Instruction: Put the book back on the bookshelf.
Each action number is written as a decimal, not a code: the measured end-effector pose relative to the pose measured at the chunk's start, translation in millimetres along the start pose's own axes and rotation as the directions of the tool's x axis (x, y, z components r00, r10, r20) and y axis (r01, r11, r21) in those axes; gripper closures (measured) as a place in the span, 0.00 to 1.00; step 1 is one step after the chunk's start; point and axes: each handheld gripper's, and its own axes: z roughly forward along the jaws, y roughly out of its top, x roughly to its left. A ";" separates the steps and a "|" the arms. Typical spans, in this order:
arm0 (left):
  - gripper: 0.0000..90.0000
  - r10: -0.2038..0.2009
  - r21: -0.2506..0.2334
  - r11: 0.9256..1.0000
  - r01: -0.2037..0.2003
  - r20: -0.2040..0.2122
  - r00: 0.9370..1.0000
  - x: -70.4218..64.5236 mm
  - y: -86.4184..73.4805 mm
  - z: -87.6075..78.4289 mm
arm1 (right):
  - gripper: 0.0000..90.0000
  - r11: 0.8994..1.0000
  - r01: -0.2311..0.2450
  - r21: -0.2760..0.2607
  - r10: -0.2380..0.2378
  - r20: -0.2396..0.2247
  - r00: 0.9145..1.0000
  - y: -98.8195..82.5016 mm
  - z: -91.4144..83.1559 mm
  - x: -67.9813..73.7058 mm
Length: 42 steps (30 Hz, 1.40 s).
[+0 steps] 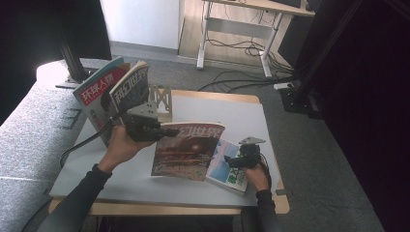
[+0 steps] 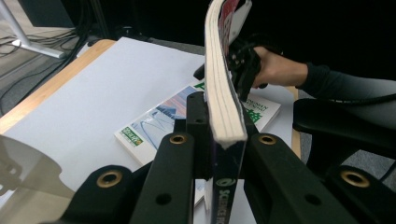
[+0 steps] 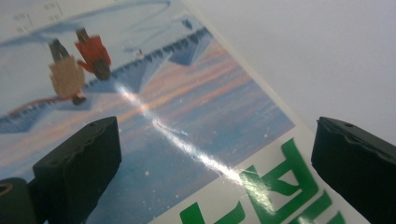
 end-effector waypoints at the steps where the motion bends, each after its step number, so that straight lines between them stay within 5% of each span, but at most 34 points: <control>1: 0.93 -0.001 0.001 1.000 0.001 -0.006 1.000 0.2 0.5 -1.8 | 0.01 1.000 0.001 0.005 -0.001 0.002 1.000 -1.8 3.1 0.7; 16: 0.93 -0.025 0.006 1.000 0.026 -0.093 0.995 4.4 5.4 -33.1 | 0.00 0.998 -0.013 -0.063 0.012 -0.016 1.000 -10.9 8.1 -0.1; 29: 0.93 -0.077 -0.017 0.997 0.075 -0.189 0.979 14.4 4.0 -61.0 | 0.00 0.998 -0.010 -0.067 0.009 -0.018 1.000 -11.4 7.9 -0.6; 42: 0.93 -0.166 -0.075 0.986 0.149 -0.326 0.931 31.2 -5.8 -93.0 | 0.00 0.996 -0.004 -0.084 0.002 -0.027 1.000 -14.0 7.5 -1.7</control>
